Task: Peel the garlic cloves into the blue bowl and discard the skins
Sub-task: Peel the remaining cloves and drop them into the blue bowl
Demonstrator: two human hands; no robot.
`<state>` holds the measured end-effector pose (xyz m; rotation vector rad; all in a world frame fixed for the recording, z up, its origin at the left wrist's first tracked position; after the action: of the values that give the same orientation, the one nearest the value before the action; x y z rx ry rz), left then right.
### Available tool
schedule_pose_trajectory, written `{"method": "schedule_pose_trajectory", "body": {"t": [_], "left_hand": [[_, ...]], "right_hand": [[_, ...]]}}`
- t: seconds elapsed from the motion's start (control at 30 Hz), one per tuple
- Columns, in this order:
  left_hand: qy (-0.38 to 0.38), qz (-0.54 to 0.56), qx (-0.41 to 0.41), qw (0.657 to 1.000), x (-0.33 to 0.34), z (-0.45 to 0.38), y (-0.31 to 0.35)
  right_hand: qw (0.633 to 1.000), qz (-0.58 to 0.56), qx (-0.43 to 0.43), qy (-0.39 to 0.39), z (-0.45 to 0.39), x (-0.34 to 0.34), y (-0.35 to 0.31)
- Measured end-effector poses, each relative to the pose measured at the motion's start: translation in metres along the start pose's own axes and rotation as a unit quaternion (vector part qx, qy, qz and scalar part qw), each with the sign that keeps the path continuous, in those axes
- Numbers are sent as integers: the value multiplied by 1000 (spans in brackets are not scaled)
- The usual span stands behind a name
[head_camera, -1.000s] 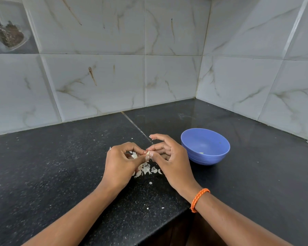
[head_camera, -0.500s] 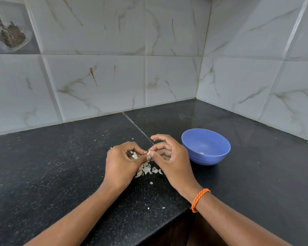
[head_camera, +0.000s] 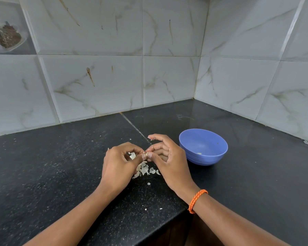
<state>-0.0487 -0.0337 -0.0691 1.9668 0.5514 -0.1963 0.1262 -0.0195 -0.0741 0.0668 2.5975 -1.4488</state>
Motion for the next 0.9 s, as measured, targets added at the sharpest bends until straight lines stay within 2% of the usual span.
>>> {"method": "schedule_pose_trajectory", "body": {"t": [0.43,0.63,0.9], "left_hand": [[-14,55,-25,998,2,3,1],[-8,54,-26,998,4,5,4],[-40,208,-115,970,1,7,11]], "right_hand": [[999,14,-33,-13,1,0,-3],[999,33,-38,18,2,-2,-2],[996,70,-55,18,5,-1,-5]]}}
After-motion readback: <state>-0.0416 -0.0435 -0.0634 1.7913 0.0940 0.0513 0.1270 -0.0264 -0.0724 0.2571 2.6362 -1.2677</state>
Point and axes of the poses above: each hand's wrist, its own z-axis away from the middle knuckle, its own x-axis out of the palm, y = z × x, the point moved 1 cm from there along -z, towards the middle knuckle, and after that the axes turned 1 degree about z, right-handed, at the moved point
